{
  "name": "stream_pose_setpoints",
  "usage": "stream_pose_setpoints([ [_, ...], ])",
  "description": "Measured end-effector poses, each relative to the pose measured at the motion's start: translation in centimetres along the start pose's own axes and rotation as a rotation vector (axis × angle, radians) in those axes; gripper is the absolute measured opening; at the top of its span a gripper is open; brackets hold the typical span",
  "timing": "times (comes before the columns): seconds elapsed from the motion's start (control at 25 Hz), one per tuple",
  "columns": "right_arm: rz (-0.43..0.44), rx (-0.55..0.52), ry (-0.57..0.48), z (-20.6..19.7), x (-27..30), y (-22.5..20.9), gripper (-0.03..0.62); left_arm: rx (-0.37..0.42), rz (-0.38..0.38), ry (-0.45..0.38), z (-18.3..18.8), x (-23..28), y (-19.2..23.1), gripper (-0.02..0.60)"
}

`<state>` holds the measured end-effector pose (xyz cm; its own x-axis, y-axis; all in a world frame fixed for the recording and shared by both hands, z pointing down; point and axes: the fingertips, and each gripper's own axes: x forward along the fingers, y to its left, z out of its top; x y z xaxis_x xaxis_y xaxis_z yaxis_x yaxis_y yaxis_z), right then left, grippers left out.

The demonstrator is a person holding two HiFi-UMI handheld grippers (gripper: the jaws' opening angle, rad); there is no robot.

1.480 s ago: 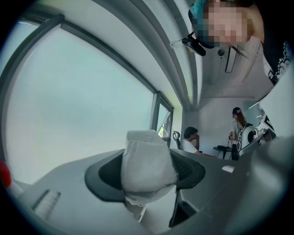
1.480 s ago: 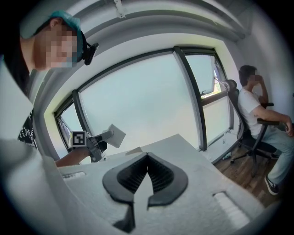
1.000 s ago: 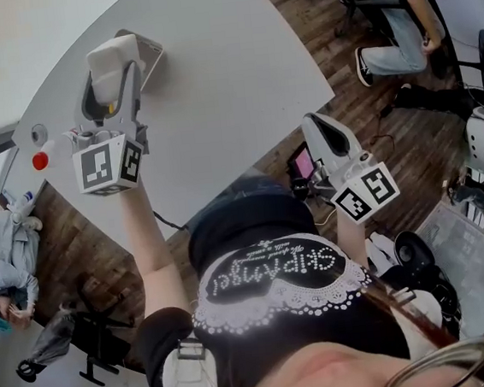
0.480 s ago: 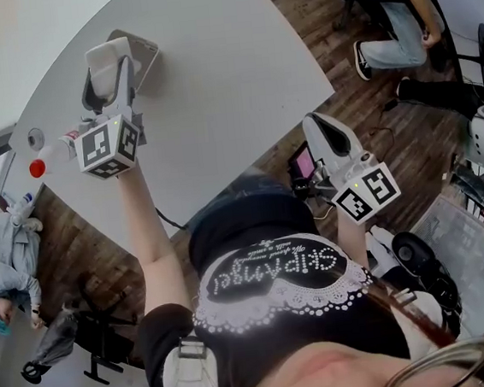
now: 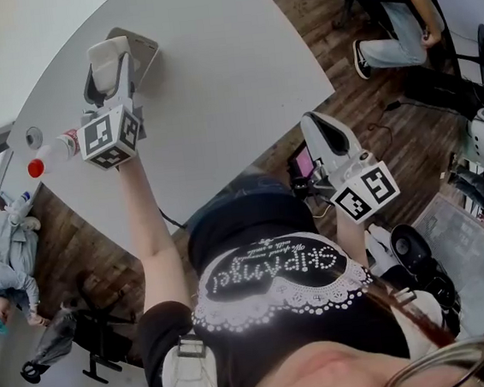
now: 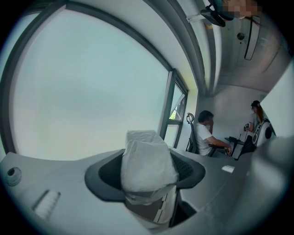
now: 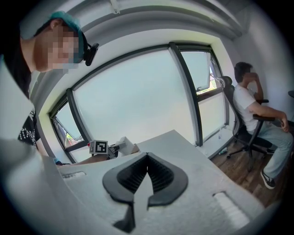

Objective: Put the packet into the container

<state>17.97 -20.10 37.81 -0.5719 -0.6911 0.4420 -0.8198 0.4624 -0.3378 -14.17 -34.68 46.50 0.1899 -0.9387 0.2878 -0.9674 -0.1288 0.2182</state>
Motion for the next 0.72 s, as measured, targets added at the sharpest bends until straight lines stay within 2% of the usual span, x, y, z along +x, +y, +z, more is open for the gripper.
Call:
stream_pose_setpoints([
  [0.48,0.01,0.003,0.011,-0.1,0.3,0.3,-0.005,0.008,0.019,0.047,-2.4,1.7,0.5,0.281],
  [0.72,0.011,0.001,0.014,0.0,0.5,0.4,-0.005,0.078,0.009,0.092,-3.6,2.2,0.3,0.281],
])
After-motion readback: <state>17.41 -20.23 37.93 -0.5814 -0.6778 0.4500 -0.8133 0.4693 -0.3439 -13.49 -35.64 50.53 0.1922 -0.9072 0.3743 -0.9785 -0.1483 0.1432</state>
